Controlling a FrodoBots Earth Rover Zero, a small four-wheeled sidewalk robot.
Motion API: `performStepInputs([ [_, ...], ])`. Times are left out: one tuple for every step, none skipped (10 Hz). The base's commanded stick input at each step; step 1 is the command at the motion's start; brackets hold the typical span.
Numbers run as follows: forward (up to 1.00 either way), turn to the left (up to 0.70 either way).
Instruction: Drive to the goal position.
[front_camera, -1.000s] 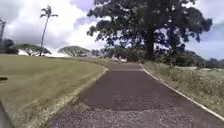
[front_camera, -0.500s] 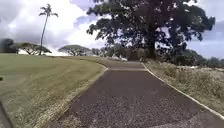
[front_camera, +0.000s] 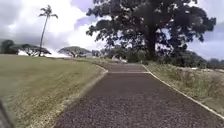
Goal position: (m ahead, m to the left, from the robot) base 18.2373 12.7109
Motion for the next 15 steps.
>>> performStepInputs([
  [0.7, -0.35],
  [0.7, -0.35],
  [0.7, -0.35],
  [0.7, -0.35],
  [0.7, -0.35],
  [0.7, -0.35],
  [0.7, -0.22],
  [0.7, -0.06],
  [0.7, 0.0],
  [0.7, 0.0],
  [0.7, 0.0],
  [0.7, 0.0],
  [0.7, 0.0],
  [0.7, 0.0],
  [0.7, 0.0],
])
